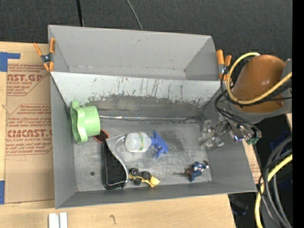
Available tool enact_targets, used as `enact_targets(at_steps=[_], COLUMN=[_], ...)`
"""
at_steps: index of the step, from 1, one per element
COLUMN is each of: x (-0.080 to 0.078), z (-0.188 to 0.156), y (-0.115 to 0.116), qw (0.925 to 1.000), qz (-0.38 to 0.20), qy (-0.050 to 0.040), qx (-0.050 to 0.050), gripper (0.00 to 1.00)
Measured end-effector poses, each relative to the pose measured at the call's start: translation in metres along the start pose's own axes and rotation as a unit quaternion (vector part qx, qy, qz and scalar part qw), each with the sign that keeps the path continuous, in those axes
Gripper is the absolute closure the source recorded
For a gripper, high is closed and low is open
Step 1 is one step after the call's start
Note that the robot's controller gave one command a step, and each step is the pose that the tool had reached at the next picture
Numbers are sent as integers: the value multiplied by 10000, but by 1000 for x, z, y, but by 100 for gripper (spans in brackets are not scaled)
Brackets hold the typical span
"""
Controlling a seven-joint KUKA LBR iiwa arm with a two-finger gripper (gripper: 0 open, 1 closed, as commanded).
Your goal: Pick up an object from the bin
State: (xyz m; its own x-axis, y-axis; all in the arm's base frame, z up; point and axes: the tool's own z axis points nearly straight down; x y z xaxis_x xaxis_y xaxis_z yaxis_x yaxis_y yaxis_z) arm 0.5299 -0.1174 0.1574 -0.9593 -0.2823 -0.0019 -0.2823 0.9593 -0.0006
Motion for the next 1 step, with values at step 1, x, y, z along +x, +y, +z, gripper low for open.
enact_targets(at_steps=[1], x=[46], z=[-19], y=[-4], qw=[9760], qz=[2179], qy=[6], qx=[2], gripper=[0])
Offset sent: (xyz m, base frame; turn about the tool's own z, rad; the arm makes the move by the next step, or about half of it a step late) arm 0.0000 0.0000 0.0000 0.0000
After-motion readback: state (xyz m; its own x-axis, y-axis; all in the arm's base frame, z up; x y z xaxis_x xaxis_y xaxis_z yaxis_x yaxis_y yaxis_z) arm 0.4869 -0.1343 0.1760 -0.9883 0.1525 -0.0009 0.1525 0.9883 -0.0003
